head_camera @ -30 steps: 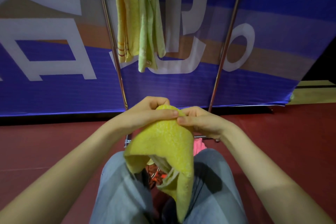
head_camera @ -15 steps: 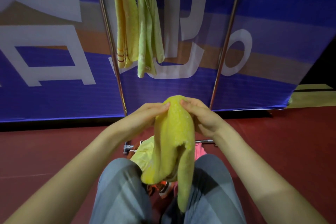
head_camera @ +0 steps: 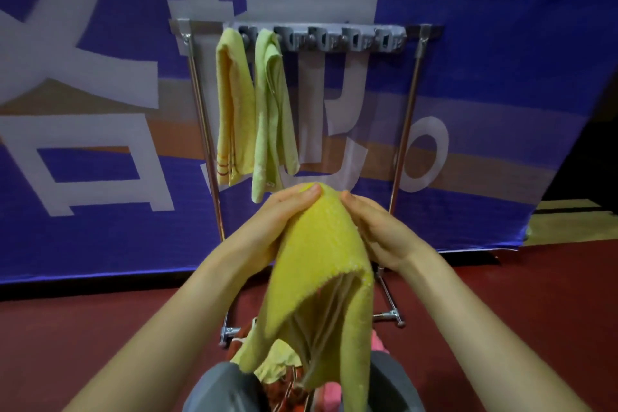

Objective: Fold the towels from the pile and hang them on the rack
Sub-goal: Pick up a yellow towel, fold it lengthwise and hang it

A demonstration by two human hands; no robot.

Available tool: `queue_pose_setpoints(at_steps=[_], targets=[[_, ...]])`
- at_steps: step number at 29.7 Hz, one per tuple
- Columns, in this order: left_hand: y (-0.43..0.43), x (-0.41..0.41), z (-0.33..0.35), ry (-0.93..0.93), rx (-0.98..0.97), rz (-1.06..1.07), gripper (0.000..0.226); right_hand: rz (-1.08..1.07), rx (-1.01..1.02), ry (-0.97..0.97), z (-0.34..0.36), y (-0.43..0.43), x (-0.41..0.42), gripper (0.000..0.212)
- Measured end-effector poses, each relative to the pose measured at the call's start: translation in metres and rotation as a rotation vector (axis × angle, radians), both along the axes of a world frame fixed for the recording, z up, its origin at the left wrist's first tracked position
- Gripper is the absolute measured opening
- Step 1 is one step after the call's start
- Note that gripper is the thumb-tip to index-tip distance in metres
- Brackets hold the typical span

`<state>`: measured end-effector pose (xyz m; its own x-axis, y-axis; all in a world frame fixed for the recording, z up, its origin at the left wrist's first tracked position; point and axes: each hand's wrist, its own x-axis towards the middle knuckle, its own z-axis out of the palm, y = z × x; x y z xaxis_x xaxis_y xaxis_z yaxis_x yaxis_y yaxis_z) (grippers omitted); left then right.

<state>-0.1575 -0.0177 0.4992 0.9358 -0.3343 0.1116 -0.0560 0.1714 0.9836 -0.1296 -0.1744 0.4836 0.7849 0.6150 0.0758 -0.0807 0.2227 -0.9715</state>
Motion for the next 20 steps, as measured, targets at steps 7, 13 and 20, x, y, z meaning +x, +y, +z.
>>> queue_pose_setpoints(at_steps=[7, 13, 20], targets=[[0.000, 0.037, 0.020, -0.033, -0.055, 0.037, 0.023, -0.013, -0.204, -0.012, 0.012, -0.005, 0.031, 0.049], [0.007, 0.078, 0.046, -0.070, 0.063, 0.033, 0.022, -0.191, 0.011, -0.054, 0.029, 0.000, 0.071, 0.031], [0.010, 0.152, 0.086, -0.101, 0.090, 0.055, 0.031, -0.280, 0.135, -0.026, 0.066, 0.021, 0.147, 0.030]])
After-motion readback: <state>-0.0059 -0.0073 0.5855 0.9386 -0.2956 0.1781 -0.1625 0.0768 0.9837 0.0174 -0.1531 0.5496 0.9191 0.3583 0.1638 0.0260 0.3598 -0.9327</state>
